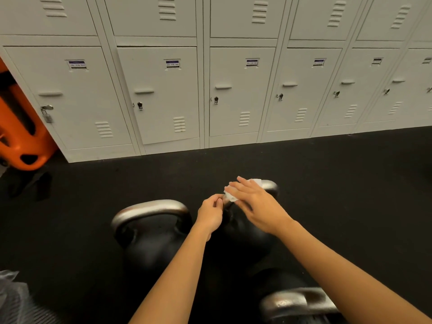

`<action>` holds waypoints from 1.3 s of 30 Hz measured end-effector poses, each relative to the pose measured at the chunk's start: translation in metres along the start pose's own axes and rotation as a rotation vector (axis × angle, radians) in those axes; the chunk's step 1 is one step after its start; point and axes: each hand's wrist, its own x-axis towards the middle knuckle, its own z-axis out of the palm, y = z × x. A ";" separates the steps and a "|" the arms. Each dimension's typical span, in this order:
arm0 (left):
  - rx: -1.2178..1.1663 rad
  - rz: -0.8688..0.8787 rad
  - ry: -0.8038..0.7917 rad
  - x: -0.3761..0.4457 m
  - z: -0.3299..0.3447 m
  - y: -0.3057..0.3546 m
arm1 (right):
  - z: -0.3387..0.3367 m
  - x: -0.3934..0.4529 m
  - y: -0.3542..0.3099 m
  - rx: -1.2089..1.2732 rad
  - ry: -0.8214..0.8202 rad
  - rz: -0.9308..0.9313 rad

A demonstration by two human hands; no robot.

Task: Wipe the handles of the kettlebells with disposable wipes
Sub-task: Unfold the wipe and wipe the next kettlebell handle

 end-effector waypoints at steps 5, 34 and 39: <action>0.018 -0.001 -0.019 0.000 -0.002 0.000 | -0.011 -0.018 0.008 0.096 -0.021 -0.007; 0.035 0.060 0.032 0.000 0.002 -0.005 | -0.011 0.015 -0.004 0.075 -0.007 -0.017; 0.028 0.053 0.027 0.002 0.002 -0.005 | -0.005 0.024 -0.012 0.042 0.004 0.075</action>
